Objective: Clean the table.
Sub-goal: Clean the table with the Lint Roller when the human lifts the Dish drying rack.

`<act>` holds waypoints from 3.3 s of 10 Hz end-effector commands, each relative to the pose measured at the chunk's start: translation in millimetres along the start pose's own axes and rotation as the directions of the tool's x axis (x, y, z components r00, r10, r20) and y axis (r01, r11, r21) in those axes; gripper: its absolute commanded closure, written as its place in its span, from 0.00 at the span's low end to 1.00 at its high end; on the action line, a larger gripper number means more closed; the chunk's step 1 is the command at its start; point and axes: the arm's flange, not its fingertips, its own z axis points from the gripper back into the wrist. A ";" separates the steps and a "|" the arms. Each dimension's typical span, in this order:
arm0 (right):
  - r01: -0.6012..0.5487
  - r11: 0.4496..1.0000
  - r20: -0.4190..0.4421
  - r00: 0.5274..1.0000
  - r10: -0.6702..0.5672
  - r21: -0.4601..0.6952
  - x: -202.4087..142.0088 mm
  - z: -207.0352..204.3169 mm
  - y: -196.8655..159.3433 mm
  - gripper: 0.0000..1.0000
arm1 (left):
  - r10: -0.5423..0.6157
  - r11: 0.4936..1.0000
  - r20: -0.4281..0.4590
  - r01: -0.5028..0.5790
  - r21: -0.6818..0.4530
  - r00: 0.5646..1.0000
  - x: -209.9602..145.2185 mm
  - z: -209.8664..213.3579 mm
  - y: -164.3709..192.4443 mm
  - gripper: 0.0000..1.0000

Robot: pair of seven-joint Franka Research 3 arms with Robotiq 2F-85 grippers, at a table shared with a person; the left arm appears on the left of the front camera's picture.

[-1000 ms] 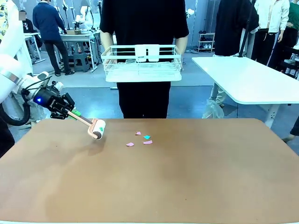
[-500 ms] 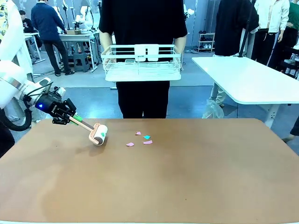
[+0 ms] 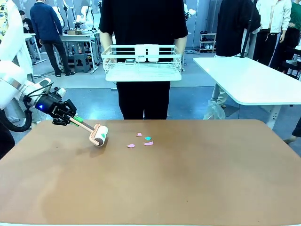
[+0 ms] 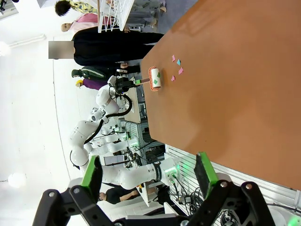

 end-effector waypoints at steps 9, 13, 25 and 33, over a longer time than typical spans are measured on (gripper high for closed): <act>-0.010 1.000 0.002 1.000 0.010 0.013 -1.4 1.2 2.0 0.00 | -0.006 1.000 -0.010 0.006 0.025 1.000 16.2 -85.4 -29.1 0.78; -0.010 1.000 0.002 1.000 0.010 0.013 -1.4 1.2 2.0 0.00 | -0.003 0.999 0.038 0.001 0.034 0.999 6.3 -127.3 -41.6 0.78; -0.010 1.000 0.002 1.000 0.010 0.013 -1.4 1.2 2.0 0.00 | 0.012 1.000 0.085 -0.011 -0.017 0.996 -4.8 -203.1 -115.4 0.78; -0.010 1.000 0.002 1.000 0.010 0.013 -1.4 1.2 2.0 0.00 | -0.041 0.992 0.102 0.052 -0.112 0.994 -12.9 -180.2 -176.7 0.78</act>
